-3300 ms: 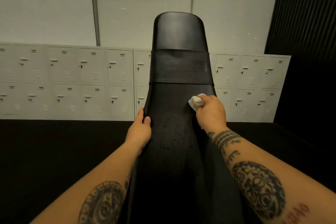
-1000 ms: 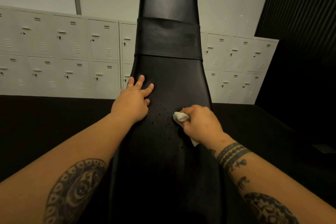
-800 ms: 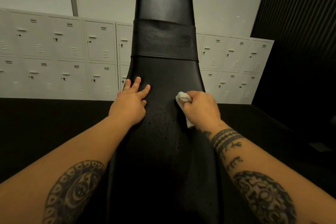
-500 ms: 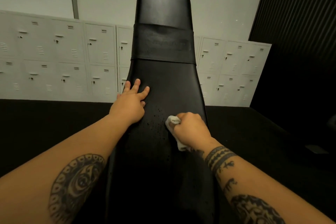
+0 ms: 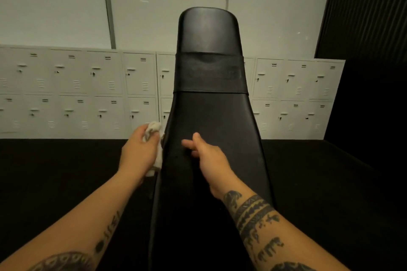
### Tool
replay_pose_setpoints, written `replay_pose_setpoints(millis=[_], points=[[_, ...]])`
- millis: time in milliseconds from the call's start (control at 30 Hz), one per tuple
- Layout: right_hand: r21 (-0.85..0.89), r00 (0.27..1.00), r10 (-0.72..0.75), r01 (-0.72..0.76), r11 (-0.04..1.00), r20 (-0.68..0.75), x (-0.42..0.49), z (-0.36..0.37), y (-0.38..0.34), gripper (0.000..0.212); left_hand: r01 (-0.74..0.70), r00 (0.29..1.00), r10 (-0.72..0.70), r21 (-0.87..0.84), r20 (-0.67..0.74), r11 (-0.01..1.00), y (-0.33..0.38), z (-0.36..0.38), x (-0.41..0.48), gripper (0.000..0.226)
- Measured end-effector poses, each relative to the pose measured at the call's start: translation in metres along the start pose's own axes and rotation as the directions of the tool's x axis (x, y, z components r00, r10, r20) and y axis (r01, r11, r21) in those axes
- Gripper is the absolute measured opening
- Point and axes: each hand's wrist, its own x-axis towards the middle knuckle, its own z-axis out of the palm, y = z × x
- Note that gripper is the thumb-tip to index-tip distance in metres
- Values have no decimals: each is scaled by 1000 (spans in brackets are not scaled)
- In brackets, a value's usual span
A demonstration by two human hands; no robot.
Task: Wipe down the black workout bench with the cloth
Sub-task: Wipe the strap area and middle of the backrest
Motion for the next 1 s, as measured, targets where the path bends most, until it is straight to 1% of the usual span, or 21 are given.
replay_pose_setpoints(millis=[33,67,100,133,167,200,233,300,367,433,500,567,633,667,700,733,800,867,900,967,1000], points=[[-37,988,-61,56,998,-145,0,-14,0,36,9,998,-8,15,-61,1000,-7,-6,5,35],[-58,950,-106,93,994,-295,4,-30,4,28,6,996,-1,45,-94,999,-12,-8,10,37],[-99,889,-144,111,989,-435,9,-46,8,22,-12,994,22,89,-111,996,-15,-5,14,41],[-160,818,-170,97,982,-550,15,-62,12,16,-39,993,53,131,-110,991,-17,1,19,45],[-222,759,-184,54,974,-624,19,-75,16,9,-78,992,95,177,-84,981,-20,12,26,47],[-277,726,-198,10,961,-659,23,-86,21,5,-129,989,143,233,-45,964,-22,26,31,47],[-309,710,-206,-18,951,-674,23,-93,23,6,-170,983,184,304,-18,937,-23,40,32,47],[-316,707,-201,-33,948,-678,19,-103,27,12,-193,970,237,434,-48,880,-25,62,31,46],[-315,714,-204,-24,949,-670,16,-107,31,16,-225,946,310,496,-94,838,-26,71,31,46],[-341,730,-216,-25,940,-648,14,-106,35,17,-286,921,381,525,-80,801,-30,70,31,45],[-378,743,-245,-12,926,-622,14,-100,38,17,-369,894,448,571,2,733,-36,64,29,44],[-416,760,-262,-12,909,-595,14,-91,42,18,-468,853,505,624,133,626,-46,54,19,44],[-481,770,-290,-25,876,-568,15,-88,47,18,-547,811,529,649,252,530,-55,42,11,46],[-525,775,-299,-49,850,-557,15,-88,47,18,-567,797,535,652,280,504,-57,37,12,47],[-574,772,-315,-78,815,-552,16,-90,46,20,-569,794,540,653,278,500,-56,35,16,46],[-627,764,-338,-111,771,-550,15,-94,43,24,-541,809,534,662,244,518,-50,37,22,45],[-687,754,-344,-191,701,-560,15,-106,38,40,-415,868,488,671,91,614,-34,48,39,43],[-682,779,-269,-259,684,-566,18,-119,33,53,-306,907,421,633,-34,711,-15,64,58,42],[-684,798,-235,-278,674,-556,20,-124,34,55,-278,914,401,621,-65,733,-8,73,65,42],[-691,814,-217,-280,667,-539,23,-132,35,55,-275,908,412,631,-79,725,3,84,68,40],[-687,817,-220,-266,676,-533,25,-134,35,54,-309,895,442,637,-55,706,2,85,63,39]])
